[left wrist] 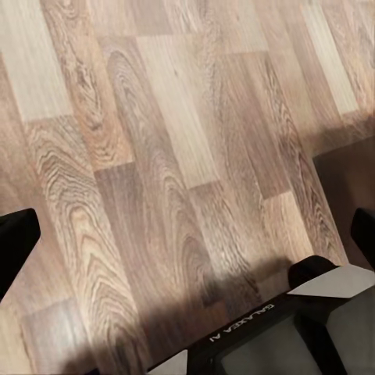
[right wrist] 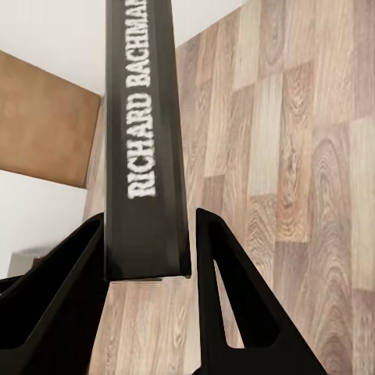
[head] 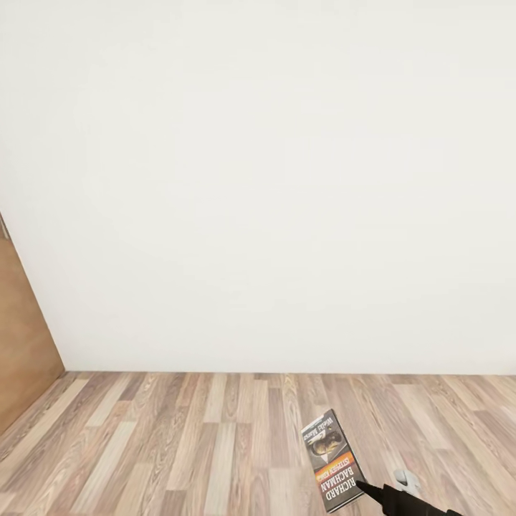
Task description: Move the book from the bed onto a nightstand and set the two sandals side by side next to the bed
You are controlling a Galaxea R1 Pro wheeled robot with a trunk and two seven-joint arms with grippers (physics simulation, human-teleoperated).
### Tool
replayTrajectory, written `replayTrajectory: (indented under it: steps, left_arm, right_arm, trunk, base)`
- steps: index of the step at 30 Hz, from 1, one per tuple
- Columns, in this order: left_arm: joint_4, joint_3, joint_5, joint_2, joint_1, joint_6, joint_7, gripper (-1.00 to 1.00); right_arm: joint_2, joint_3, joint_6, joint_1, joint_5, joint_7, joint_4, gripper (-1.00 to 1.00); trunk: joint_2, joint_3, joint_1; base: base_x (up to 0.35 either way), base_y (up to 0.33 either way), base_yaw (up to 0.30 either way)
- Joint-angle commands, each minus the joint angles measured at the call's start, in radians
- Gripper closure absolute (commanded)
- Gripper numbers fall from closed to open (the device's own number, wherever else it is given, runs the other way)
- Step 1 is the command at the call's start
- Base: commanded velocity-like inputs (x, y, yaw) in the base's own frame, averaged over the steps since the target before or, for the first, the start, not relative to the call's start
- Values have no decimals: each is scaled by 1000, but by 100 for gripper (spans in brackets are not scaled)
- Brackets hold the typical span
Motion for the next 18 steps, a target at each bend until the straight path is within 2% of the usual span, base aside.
replayTrajectory:
  steps: [1,18]
  left_arm:
    - [0,7,-11,0,-1,-6,-2,-100]
    - [0,7,-11,0,-1,-6,-2,-100]
  right_arm:
    - [-1,3,9,-1,-13,2,-1,100]
    - [-1,4,9,-1,-13,2,-1,100]
  trunk:
    - [-1,-1,1]
    - [-1,-1,1]
  base:
    - [334,0,0]
    - [334,0,0]
